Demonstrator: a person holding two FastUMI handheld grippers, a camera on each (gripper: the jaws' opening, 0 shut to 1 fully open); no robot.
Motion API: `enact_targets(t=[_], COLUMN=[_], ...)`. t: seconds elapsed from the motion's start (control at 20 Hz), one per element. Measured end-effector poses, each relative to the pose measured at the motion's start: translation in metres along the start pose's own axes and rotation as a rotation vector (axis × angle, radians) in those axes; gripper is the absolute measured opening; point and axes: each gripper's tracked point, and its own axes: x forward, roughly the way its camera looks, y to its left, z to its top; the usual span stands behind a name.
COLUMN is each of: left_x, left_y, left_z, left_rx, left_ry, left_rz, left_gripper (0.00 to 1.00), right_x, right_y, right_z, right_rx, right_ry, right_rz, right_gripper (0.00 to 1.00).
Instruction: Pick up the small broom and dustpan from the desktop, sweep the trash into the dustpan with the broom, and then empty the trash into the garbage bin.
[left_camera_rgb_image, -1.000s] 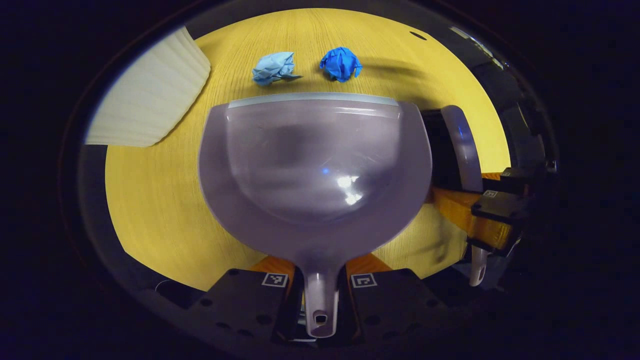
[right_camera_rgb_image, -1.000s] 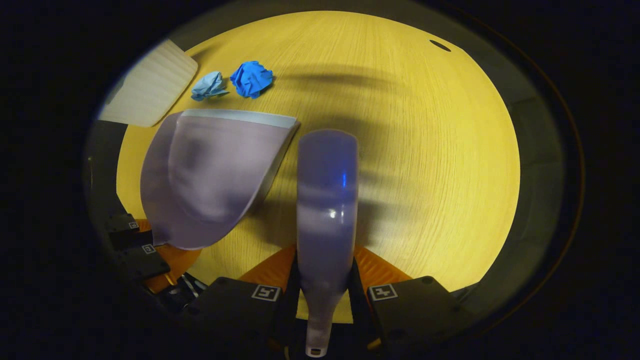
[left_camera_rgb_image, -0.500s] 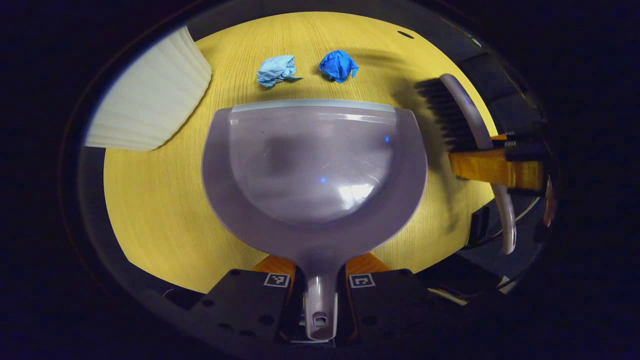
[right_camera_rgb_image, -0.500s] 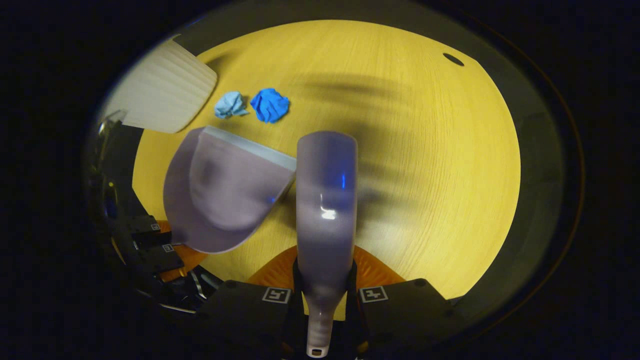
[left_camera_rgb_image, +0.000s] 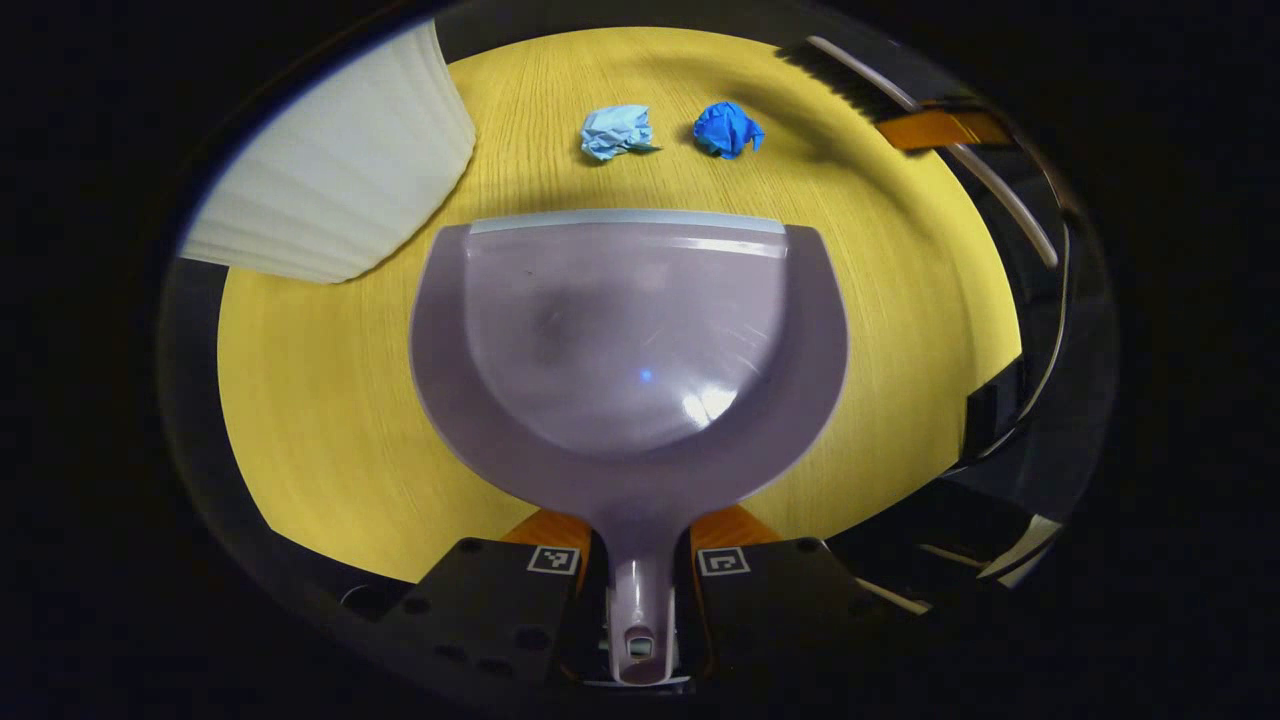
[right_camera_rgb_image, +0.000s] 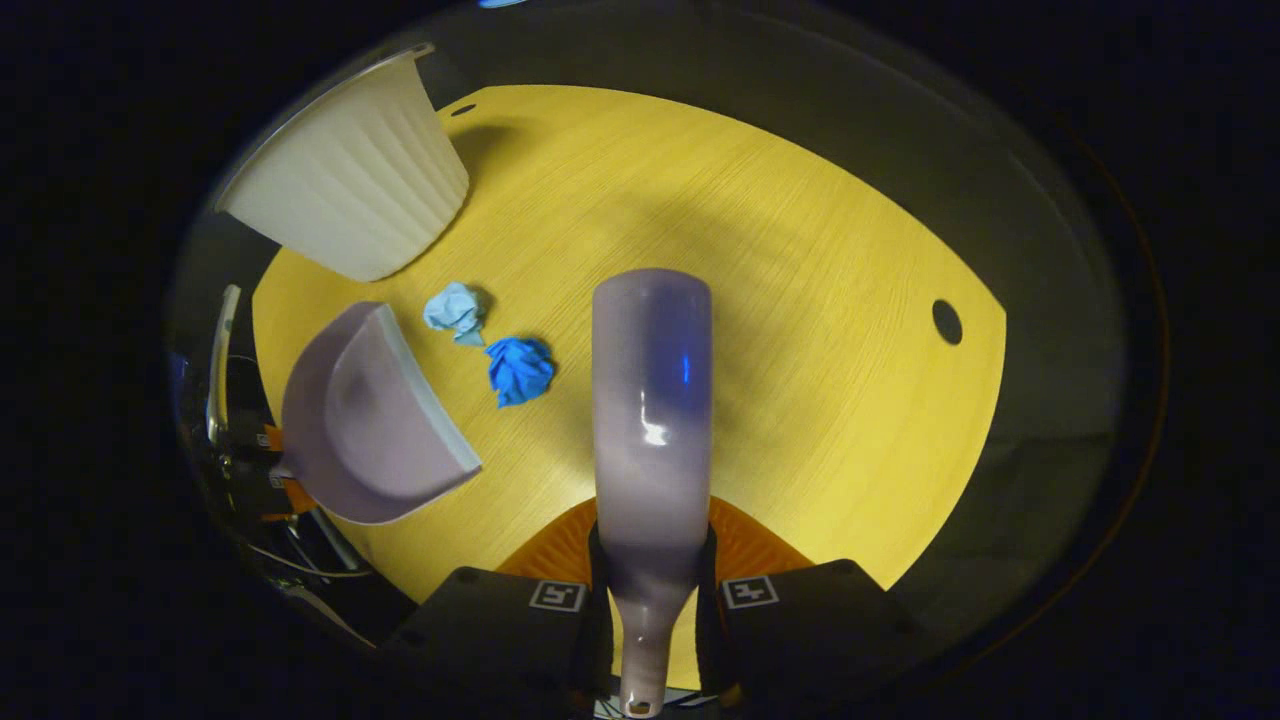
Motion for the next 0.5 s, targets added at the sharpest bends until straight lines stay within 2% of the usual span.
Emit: enact_targets(t=[0.15,0.35,0.5], left_x=[-0.002,0.002,0.008], left_y=[0.011,0.020,0.029], left_z=[0.004,0.007,0.005], left_rx=[0.061,0.116,0.167], left_ry=[0.007,0.025,0.040], left_rz=[0.038,0.044,0.052], left_gripper=[0.27,0.27,0.27], right_x=[0.020,0.051,0.070], right_y=[0.005,0.006,0.022], right_z=[0.034,0.056,0.065], right_rx=[-0.058,-0.254,-0.373], right_ry=[0.011,0.072,0.082], right_rz=[-0.015,-0.110,-0.102], right_gripper=[0.35,0.35,0.35])
